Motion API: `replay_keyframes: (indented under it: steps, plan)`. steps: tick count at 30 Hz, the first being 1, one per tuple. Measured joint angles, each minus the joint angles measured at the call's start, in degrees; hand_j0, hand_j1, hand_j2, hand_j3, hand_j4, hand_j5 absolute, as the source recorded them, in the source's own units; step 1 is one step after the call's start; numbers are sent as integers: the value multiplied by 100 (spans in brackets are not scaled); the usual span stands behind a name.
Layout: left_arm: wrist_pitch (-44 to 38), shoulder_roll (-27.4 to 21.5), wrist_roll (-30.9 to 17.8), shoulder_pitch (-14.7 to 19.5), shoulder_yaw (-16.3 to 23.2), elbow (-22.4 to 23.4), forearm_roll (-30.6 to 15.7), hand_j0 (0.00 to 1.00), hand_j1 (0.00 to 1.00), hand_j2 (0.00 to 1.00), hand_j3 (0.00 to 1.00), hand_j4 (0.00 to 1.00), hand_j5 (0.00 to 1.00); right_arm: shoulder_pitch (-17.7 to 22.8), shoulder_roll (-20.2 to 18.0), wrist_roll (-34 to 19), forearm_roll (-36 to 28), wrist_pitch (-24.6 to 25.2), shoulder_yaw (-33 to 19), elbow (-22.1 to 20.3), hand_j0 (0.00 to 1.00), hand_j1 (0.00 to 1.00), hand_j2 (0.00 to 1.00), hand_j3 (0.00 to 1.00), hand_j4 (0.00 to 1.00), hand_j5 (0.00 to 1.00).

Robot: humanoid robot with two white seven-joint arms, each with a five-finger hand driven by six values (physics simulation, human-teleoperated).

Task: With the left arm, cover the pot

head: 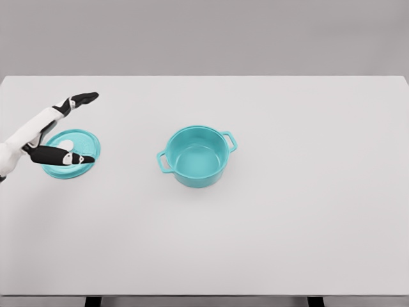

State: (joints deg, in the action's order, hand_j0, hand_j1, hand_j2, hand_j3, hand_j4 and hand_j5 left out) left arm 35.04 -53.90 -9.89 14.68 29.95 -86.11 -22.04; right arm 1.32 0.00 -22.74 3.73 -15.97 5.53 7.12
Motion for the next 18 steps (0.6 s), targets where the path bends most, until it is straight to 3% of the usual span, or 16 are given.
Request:
replay_keyframes:
  steps: [4,7,18]
  plan:
    - [-96,50,22,79,142,633,-78,100,100,100,100,100,100,0,0,0,0,0,1,0,100,100,100,100,100,100]
    - [-598,124,23,88,164,957,-116,94,94,94,94,94,94,0,0,0,0,0,1,0,100,100,100,100,100,100]
    - [-1543,179,-158,343,219,1302,-337,94,94,94,94,94,94,-9,0,0,0,0,1,0,100,100,100,100,100,100]
